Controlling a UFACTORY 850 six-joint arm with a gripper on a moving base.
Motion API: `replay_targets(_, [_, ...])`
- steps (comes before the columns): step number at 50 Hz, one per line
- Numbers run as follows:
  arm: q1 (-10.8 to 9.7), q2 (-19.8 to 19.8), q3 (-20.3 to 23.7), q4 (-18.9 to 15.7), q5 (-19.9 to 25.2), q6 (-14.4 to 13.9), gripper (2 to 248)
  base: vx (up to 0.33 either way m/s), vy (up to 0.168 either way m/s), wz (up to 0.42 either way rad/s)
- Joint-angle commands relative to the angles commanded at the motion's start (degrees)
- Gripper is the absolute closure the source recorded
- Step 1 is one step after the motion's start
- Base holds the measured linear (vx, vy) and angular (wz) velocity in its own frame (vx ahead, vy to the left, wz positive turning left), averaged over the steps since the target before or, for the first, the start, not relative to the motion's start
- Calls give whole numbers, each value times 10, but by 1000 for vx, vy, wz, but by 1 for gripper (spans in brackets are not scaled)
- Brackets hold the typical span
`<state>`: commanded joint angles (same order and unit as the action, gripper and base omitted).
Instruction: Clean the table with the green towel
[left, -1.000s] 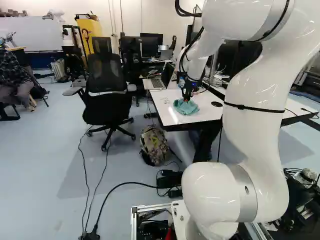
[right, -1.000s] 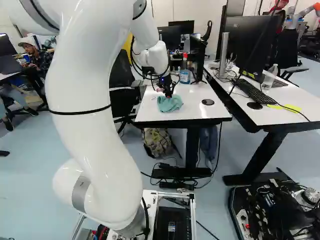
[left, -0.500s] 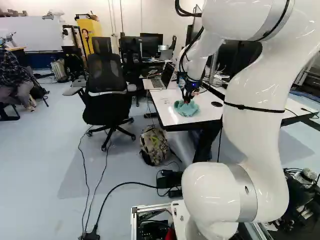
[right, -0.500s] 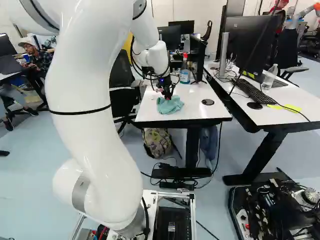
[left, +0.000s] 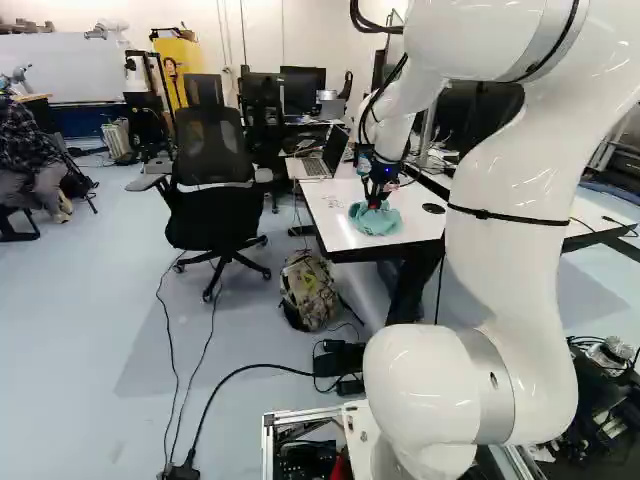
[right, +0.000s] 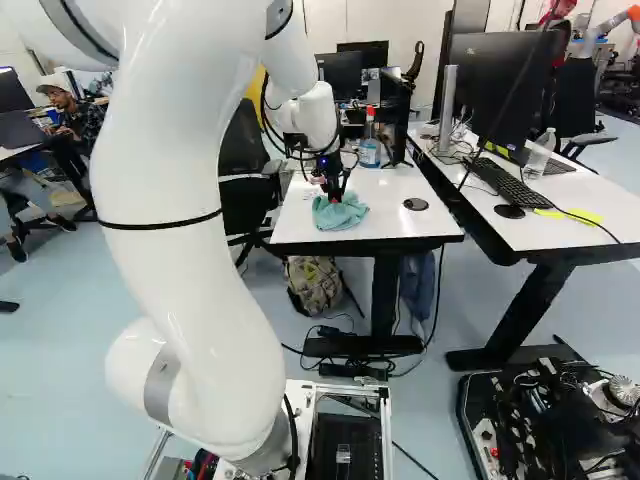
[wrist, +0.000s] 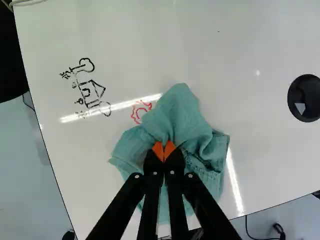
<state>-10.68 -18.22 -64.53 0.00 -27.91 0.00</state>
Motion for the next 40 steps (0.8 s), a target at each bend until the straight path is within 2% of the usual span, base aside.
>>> replay_targets(19, [2, -1, -1, 0, 0, 0, 229, 0, 0, 0])
replay_targets(40, [27, -16, -20, 0, 0, 0, 229, 0, 0, 0])
